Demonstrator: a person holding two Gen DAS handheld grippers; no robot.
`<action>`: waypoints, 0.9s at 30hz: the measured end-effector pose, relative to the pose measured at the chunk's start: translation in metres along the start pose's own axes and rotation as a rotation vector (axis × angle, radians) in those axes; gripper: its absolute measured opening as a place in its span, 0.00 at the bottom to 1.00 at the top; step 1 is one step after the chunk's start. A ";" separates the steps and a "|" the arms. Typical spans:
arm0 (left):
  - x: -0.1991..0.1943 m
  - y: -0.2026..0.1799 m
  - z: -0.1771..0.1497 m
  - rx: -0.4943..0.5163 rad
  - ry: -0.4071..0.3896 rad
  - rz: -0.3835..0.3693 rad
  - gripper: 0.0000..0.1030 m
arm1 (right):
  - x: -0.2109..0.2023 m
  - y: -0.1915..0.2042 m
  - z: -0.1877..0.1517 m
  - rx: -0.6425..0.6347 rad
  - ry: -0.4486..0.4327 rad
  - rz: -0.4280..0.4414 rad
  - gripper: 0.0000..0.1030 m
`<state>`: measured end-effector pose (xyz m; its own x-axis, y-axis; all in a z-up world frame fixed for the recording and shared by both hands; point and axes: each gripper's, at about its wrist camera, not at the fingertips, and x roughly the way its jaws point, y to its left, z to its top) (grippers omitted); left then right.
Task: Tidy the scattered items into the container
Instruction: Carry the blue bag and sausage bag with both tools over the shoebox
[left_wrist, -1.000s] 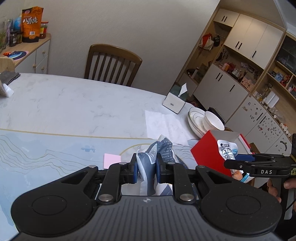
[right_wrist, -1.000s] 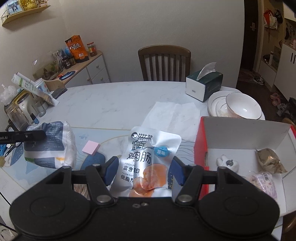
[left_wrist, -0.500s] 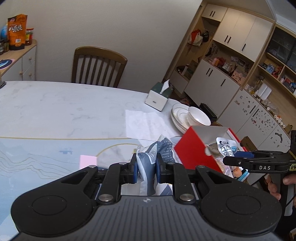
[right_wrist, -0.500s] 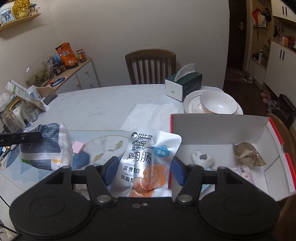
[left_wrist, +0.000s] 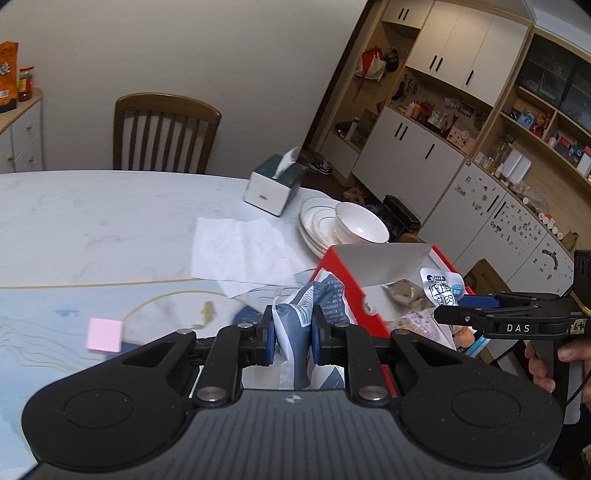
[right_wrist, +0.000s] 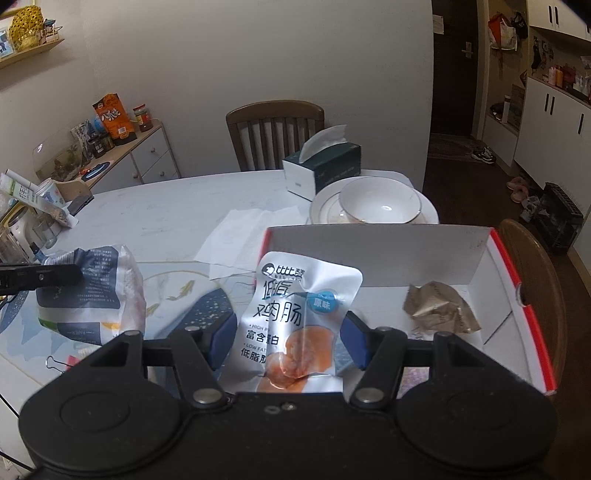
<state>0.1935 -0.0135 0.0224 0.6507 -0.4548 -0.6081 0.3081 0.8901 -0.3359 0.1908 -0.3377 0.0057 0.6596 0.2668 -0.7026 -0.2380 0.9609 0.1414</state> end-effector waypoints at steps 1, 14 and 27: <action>0.004 -0.005 0.001 0.003 0.002 -0.001 0.16 | 0.000 -0.006 0.000 0.002 -0.001 -0.001 0.59; 0.061 -0.074 0.012 0.084 0.046 -0.036 0.16 | 0.001 -0.070 0.002 0.028 -0.006 -0.037 0.59; 0.129 -0.138 0.024 0.215 0.098 -0.051 0.16 | 0.015 -0.106 -0.002 -0.003 0.024 -0.073 0.59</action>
<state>0.2520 -0.1946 0.0078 0.5633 -0.4912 -0.6644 0.4865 0.8471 -0.2138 0.2240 -0.4355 -0.0210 0.6579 0.1937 -0.7277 -0.1920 0.9776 0.0866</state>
